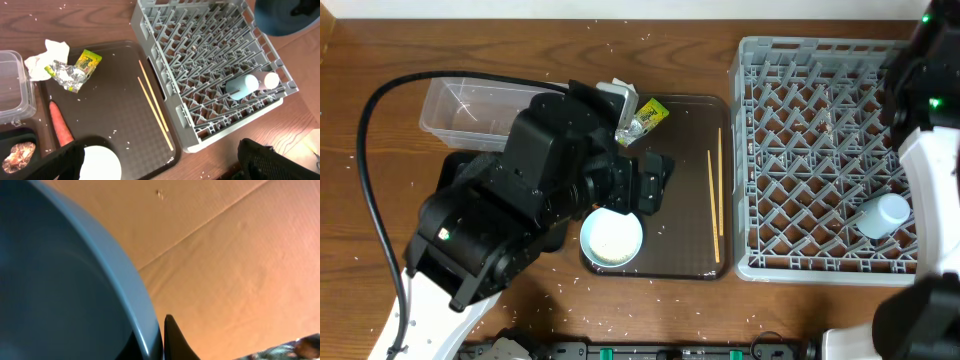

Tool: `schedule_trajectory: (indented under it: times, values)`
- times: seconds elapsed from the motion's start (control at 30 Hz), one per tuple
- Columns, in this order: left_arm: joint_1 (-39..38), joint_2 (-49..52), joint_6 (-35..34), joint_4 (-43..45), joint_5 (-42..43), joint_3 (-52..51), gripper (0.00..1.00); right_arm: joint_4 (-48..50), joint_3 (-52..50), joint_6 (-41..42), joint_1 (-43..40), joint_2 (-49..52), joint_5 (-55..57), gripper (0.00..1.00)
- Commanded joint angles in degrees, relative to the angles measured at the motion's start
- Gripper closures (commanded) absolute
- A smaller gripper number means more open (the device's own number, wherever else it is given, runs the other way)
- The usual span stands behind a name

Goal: Sort waste into correct bins and load items into the dishwasher rack

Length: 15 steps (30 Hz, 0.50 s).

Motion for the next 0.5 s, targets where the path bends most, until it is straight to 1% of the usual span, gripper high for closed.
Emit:
schedule_trajectory:
  times: [0.0,0.03,0.07,0.47]
  values:
    - [0.2,-0.7,0.8,-0.7,0.3,0.9,0.02,5.5,0.5,-20.5,-1.9,3.5,3.7,0.99]
    - [0.2,-0.7,0.8,-0.7,0.3,0.9,0.02,6.5,0.5,-23.3,-2.0,4.5,3.8,0.99]
    - [0.2,-0.7,0.8,-0.7,0.3,0.9,0.02,7.2,0.5,-23.9,-2.0,5.1,3.8,0.99]
    - [0.2,-0.6,0.8,-0.5,0.3,0.9,0.02,8.5,0.5,-26.1,0.5,13.9,-0.5,0.99]
